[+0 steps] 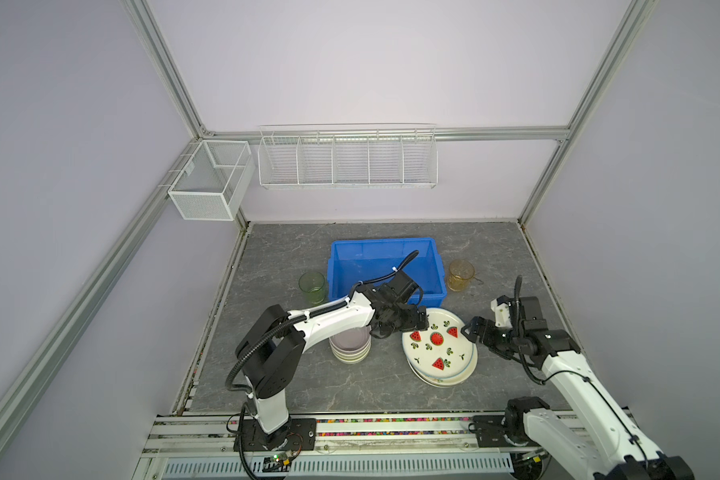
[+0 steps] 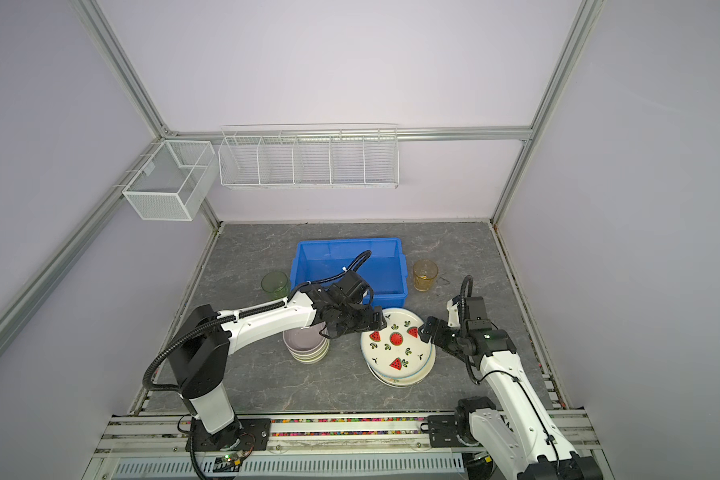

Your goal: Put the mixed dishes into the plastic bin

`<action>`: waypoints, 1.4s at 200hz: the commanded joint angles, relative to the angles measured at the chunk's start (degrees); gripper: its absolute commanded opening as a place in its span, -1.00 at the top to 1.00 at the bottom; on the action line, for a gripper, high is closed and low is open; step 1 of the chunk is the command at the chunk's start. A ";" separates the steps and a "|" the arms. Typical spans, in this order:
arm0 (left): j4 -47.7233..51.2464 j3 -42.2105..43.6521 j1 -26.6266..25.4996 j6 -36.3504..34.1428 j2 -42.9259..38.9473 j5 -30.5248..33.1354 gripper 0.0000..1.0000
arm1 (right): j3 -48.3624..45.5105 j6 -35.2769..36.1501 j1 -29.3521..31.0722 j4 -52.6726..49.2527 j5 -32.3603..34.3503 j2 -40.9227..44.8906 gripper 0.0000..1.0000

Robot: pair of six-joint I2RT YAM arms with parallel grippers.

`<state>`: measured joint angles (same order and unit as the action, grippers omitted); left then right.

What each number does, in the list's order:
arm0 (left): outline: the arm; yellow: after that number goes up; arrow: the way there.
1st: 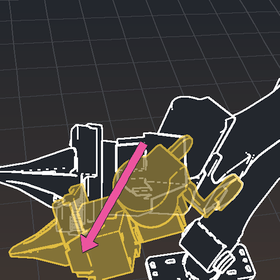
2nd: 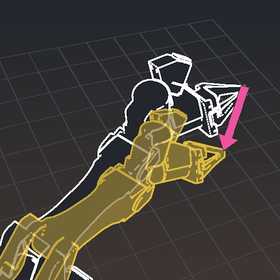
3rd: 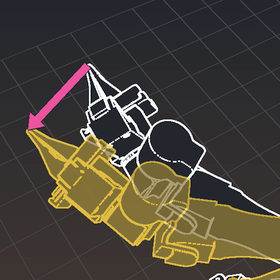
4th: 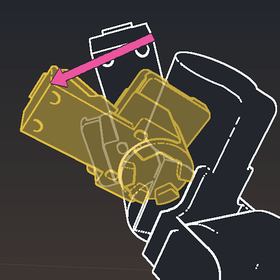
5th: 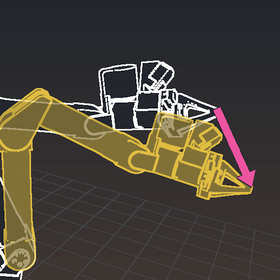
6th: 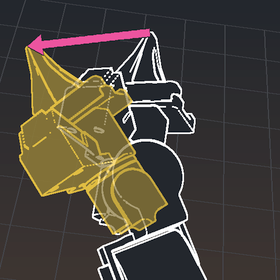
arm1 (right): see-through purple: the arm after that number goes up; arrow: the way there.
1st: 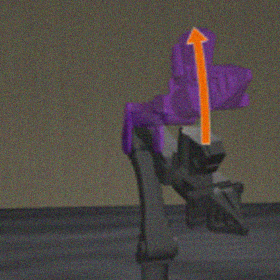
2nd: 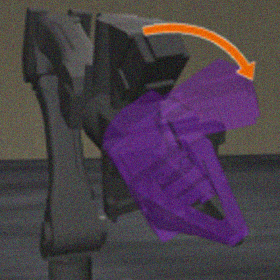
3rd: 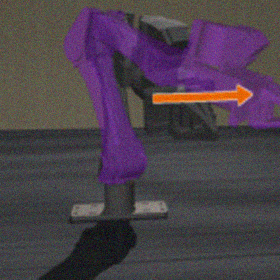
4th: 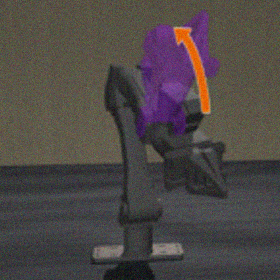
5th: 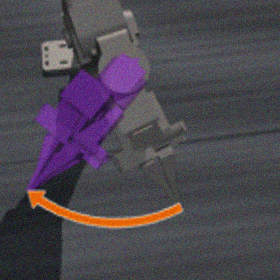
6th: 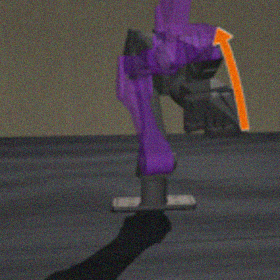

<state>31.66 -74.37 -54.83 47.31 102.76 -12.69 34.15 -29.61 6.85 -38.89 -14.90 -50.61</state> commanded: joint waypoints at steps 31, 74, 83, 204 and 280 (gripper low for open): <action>-2.43 -2.84 -0.89 1.36 2.92 -3.50 -0.91 | -2.12 -0.74 0.19 3.14 -1.35 -1.76 -0.81; -2.22 -4.12 -1.59 1.99 3.23 -5.07 -0.91 | -3.61 -1.51 0.18 3.91 -1.19 -1.39 -0.82; -2.26 -4.12 -1.60 2.13 2.94 -5.23 -0.91 | -3.89 -1.65 0.18 4.03 -1.45 -1.38 -0.82; 1.46 -4.34 -2.34 2.00 0.44 -4.87 -0.90 | -6.06 -4.44 0.31 0.58 -1.66 3.88 -0.91; 2.07 -4.56 -3.26 2.67 0.05 -4.59 -0.89 | -7.54 -5.59 1.06 1.94 -4.26 5.11 -0.90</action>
<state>32.97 -76.99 -57.14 48.90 104.90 -16.93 27.68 -34.02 7.38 -36.95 -17.76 -46.11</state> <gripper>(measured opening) 0.947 0.961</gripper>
